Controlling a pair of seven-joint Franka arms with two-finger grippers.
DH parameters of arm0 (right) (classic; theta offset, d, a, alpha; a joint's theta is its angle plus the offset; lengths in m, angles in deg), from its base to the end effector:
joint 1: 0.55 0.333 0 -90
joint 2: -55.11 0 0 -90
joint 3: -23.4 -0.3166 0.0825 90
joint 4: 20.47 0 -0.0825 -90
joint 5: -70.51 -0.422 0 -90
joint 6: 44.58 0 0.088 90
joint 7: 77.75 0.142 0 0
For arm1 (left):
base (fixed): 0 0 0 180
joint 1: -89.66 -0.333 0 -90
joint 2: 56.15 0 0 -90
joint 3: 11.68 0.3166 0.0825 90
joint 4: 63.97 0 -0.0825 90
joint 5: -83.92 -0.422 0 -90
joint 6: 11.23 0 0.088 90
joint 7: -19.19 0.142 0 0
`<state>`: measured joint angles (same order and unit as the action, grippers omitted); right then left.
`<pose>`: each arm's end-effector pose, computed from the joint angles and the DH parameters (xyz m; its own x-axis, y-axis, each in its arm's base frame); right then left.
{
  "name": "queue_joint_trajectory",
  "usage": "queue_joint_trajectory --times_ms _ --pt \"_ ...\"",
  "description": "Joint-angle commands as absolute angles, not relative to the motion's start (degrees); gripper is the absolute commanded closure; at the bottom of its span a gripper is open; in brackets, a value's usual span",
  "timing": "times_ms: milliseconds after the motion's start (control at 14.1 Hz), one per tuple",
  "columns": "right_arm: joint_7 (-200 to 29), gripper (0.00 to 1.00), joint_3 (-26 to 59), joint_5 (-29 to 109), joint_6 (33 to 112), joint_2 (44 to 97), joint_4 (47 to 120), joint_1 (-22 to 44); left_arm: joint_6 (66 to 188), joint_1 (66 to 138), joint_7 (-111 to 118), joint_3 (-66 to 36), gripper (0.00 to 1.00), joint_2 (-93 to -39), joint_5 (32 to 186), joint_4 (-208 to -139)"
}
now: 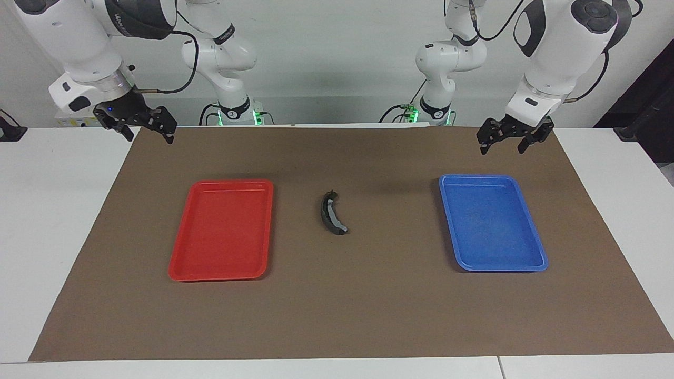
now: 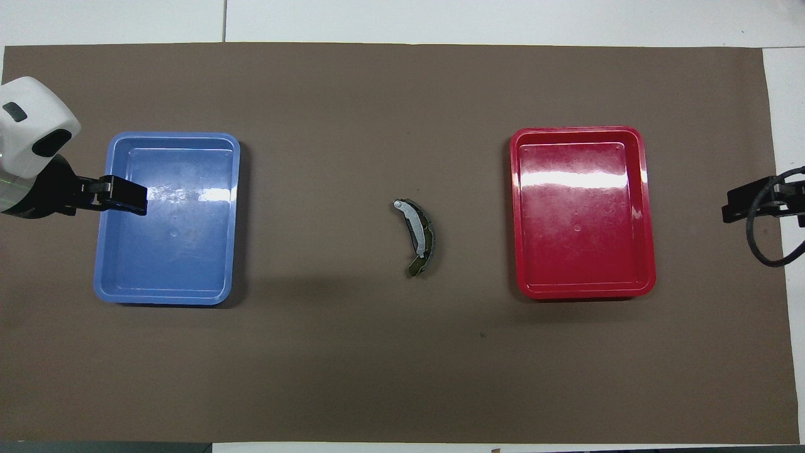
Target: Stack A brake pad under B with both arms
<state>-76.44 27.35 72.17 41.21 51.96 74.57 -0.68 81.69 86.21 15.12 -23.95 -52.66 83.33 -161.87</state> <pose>0.5601 -0.0451 0.5716 0.9898 -0.0951 -0.1058 -0.0927 -0.9953 0.0276 0.5678 -0.0894 0.5588 0.9963 -0.0826 -0.0257 -0.0832 -0.9962 -0.0251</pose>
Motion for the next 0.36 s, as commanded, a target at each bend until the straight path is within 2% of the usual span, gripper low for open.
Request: queue_joint_trajectory --times_ms 0,284 --pt "-78.45 0.00 27.44 72.44 42.08 51.34 75.15 -0.99 80.45 84.56 15.85 -24.60 0.01 -51.66 84.27 -160.22" --pt "-78.28 0.00 27.44 72.44 42.26 51.34 75.33 -0.99 77.97 84.56 16.29 -23.46 0.01 -51.84 84.27 -159.24"
